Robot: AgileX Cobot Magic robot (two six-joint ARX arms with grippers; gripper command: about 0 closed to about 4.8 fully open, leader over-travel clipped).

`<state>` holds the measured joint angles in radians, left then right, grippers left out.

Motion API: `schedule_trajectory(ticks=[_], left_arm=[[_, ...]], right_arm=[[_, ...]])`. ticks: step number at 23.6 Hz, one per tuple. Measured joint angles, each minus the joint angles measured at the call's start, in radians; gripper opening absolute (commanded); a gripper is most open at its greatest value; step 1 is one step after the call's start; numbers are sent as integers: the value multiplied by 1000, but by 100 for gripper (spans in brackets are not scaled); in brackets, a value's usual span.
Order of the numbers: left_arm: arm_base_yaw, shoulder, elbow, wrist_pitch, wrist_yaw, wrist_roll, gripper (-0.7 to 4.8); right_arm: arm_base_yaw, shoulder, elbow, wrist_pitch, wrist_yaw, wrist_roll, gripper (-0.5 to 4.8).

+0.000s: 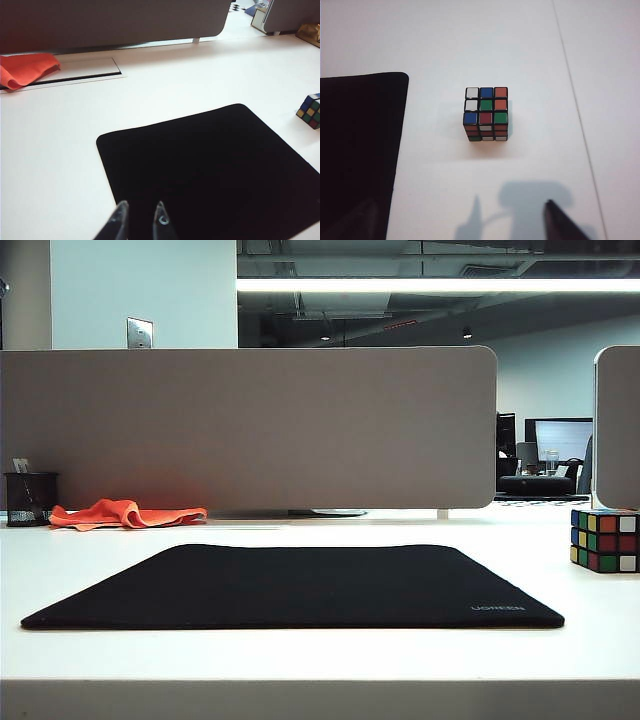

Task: Pick up the cube on the right side of the mouse pad, then place it in the center of the mouse pad.

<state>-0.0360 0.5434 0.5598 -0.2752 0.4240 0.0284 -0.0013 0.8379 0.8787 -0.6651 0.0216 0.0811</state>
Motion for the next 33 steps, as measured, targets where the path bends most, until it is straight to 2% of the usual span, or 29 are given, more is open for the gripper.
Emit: schedule_trajectory(ticks=[4,11,19,21,23,33], left_arm=[[0,20,37,-34,0,0,152],[-1,52,73,-56,3,-2,152],[-5,53,74,-60,28,-21,152],[-12,53,74,-71,40,-21,153],[-12,56,75,-89,44,-22,153],[-14,57,75,-120,45,-22,153]], right_arm=[[12,34,30,-3,2,-2,479],[12,138,51,11,2,-2,479],[12,388,78,80,21,-2,479],[11,493,135,84,81,-2,479],[11,566,192,91,95,-2,479],[11,739,346,104,74,-3,479]])
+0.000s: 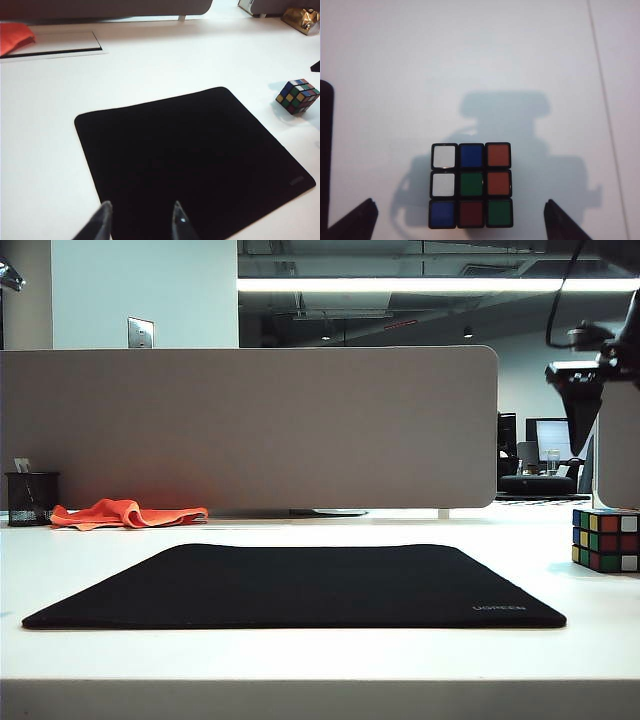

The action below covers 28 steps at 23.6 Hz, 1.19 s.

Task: Pick up the cube on the right side of the mouse pad, then place it in the center of the mouse pad.

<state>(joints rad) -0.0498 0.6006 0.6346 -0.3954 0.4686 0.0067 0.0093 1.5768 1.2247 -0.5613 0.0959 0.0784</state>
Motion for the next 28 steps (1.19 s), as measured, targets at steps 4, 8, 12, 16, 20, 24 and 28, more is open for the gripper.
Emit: schedule_trajectory(ticks=[4,8,12,16,20,24,28], left_arm=[[0,0,0,-21,0,0,153],[0,0,0,-21,0,0,153],[0,0,0,-22,0,0,153],[0,0,0,-28,0,0,153],[0,0,0,-33,0,0,153],[0,0,0,-36,0,0,152],[0,0,0,-36,0,0,152]], right_arm=[[0,61,15,-7,16,-11,479],[0,108,14,-12,46,-28,479],[0,135,15,-11,53,-32,479],[0,188,16,3,43,-32,479],[0,212,16,17,35,-32,479],[0,215,16,25,34,-32,425],[0,215,16,32,34,-32,315]])
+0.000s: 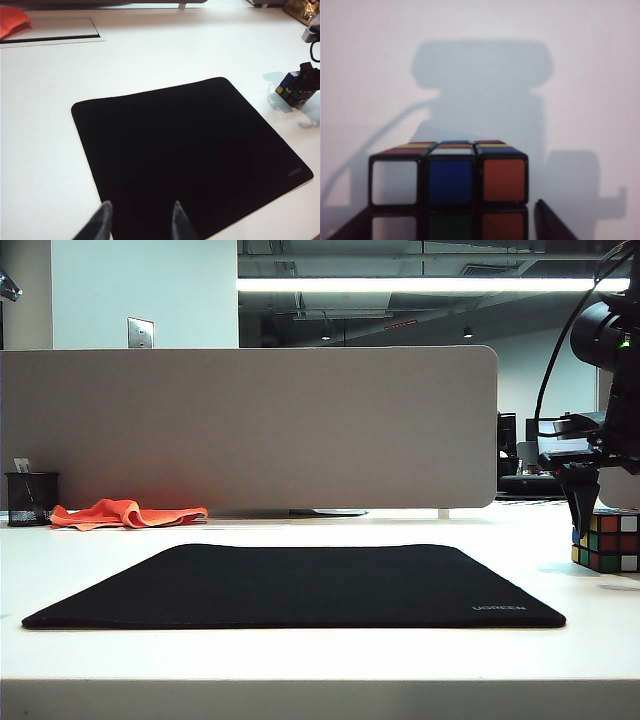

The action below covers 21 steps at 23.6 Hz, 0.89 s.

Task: Pick up the cube on the right side of the mouse pad, then place it in the center of the mouse pad.

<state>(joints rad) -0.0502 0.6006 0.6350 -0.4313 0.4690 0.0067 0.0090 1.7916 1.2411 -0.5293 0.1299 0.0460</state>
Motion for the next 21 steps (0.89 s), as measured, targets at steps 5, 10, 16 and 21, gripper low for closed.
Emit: schedule_trajectory(ticks=[5,10,16,21], left_arm=[[0,0,0,0,0,0,152],[0,0,0,0,0,0,152],[0,0,0,0,0,0,152],[0,0,0,0,0,0,152]], right_arm=[[0,0,0,4,-23,-2,296],[1,-1,0,5,-50,-1,263],[10,-60,41,-74,-109,2,264],[23,-153,101,-104,-172,4,264]])
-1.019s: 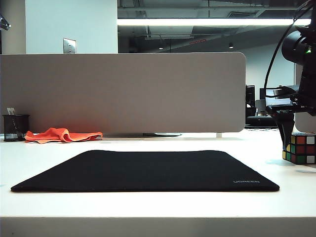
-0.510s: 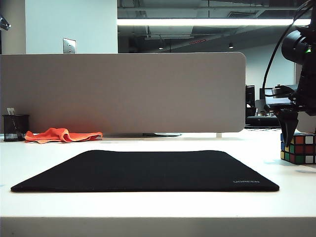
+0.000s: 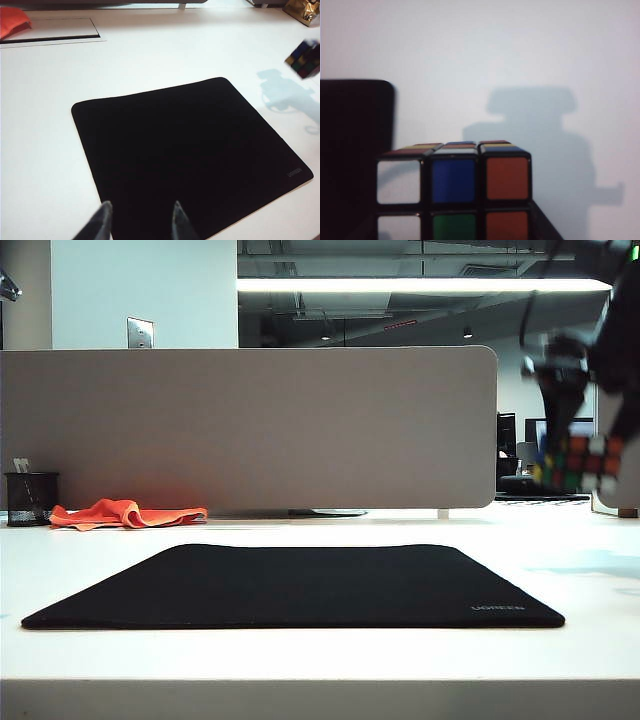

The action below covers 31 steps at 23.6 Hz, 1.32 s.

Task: Pick up the cube on the right side of the mouse pad, then place it in the center of the mouse pad.

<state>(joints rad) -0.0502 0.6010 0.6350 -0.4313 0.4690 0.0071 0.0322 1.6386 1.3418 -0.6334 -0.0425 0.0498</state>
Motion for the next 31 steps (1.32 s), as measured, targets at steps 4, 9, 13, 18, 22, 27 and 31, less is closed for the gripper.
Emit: schedule_trajectory(ticks=[4,9,13,18,22,27,31], left_arm=[[0,0,0,0,0,0,152],[0,0,0,0,0,0,152],[0,0,0,0,0,0,152],[0,0,0,-8,0,0,152],[0,0,0,-8,5,0,152],[0,-1,0,-12,22,0,152],[0,-1,0,-31,22,0,152]], right_arm=[[55,-78,41,-39,-46,2,264],[179,-138,101,-47,-69,2,265],[278,-138,153,-64,-67,2,266],[420,-138,198,-47,-66,2,284],[514,-113,200,43,-32,-3,341],[528,-12,199,82,0,-21,330],[523,74,199,90,9,-22,323]])
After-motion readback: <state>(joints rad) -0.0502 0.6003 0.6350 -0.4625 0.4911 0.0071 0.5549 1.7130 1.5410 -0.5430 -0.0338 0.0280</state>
